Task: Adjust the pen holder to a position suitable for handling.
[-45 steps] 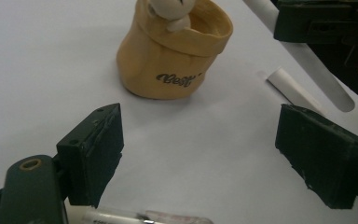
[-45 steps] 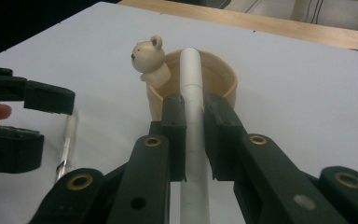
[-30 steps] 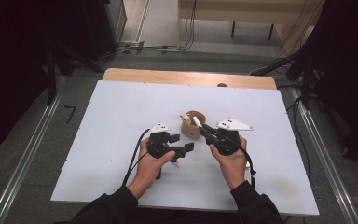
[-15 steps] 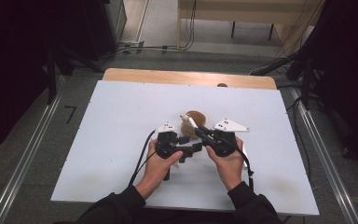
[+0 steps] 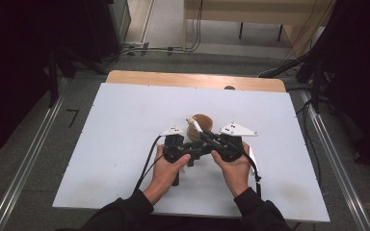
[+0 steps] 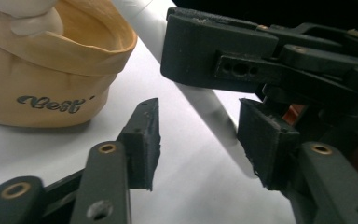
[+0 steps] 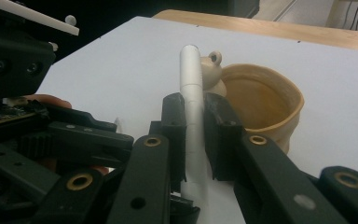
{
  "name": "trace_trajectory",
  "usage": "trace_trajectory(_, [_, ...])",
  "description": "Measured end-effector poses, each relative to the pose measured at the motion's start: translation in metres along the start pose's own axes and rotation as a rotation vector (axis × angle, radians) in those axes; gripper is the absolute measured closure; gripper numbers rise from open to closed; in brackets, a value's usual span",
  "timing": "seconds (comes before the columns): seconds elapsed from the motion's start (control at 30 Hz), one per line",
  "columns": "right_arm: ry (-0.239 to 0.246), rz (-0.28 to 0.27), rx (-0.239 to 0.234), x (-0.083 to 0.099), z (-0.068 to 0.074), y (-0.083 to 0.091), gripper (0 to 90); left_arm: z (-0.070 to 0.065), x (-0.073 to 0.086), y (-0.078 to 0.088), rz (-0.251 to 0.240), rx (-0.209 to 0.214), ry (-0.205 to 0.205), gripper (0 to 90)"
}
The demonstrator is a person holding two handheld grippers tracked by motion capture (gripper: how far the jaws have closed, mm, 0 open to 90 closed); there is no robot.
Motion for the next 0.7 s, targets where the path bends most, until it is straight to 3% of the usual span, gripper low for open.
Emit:
trace_trajectory(0.13, [-0.004,0.003,-0.013,0.0008,0.0025,-0.0001,76.9,0.0005,-0.0006,0.0003,-0.009,0.008,0.006,59.2])
trace_trajectory(0.33, [-0.005,-0.003,-0.029,0.0002,0.0059,0.0012,76.9,0.0049,-0.0022,0.0043,-0.033,-0.007,0.02,63.5])
trace_trajectory(0.47, [-0.025,0.001,-0.046,0.0005,0.0064,0.0018,76.9,0.0057,-0.0024,0.0055,-0.039,-0.013,0.019,73.7])
trace_trajectory(0.7, [-0.036,-0.005,-0.061,-0.001,0.0065,0.0046,76.8,0.008,-0.0031,0.0076,-0.044,-0.023,0.014,79.4])
Point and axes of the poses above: each handheld gripper's, and its own axes: y roughly backward along the jaws, x roughly out of its underside, z roughly to its left, the point moved 4 cm from there along -y, roughly forward along the jaws, and after that the axes turned 15 degrees about -y, right-handed, at the moved point
